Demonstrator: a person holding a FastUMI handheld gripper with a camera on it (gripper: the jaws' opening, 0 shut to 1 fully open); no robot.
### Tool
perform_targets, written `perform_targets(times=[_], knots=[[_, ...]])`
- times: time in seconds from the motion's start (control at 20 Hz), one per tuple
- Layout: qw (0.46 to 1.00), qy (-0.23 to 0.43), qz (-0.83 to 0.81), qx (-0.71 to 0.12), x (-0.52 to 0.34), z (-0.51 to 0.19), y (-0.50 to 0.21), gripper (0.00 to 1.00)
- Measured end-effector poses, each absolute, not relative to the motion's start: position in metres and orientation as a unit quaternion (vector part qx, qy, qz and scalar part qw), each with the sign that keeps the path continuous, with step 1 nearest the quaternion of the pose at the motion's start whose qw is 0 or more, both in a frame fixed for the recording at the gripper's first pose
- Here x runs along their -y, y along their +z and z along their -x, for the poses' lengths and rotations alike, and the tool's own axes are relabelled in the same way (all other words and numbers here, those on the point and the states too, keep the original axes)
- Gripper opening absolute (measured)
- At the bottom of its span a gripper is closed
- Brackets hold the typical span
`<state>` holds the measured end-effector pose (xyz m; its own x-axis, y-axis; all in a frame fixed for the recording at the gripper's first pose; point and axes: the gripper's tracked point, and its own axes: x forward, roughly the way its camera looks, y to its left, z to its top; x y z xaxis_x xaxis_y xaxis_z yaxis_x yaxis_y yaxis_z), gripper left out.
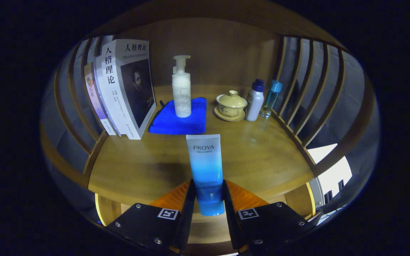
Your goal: Pull open the drawer, take out the items inside it, and place them on the countertop above the cabinet.
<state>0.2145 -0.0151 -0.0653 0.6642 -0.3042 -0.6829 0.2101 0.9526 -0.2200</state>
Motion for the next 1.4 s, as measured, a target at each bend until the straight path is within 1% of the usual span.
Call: perform_targets(times=[0.2,0.4,0.6,0.75,0.8,0.85,1.1,1.4], knots=[[0.907,-0.129,0.055,-0.396,0.017,-0.239,-0.082,0.46],[0.905,-0.115,0.061,-0.405,0.014,-0.244,-0.093,0.47],[0.913,-0.089,0.050,-0.395,0.005,-0.249,-0.093,0.52],[0.929,-0.066,0.036,-0.362,-0.007,-0.245,-0.072,0.88],[0.935,-0.060,0.033,-0.348,-0.008,-0.241,-0.067,0.93],[0.940,-0.056,0.031,-0.335,-0.009,-0.233,-0.060,0.95],[0.967,-0.044,0.034,-0.249,-0.007,-0.186,-0.025,0.95],[0.994,-0.005,-0.006,-0.106,-0.035,-0.136,0.031,0.94]])
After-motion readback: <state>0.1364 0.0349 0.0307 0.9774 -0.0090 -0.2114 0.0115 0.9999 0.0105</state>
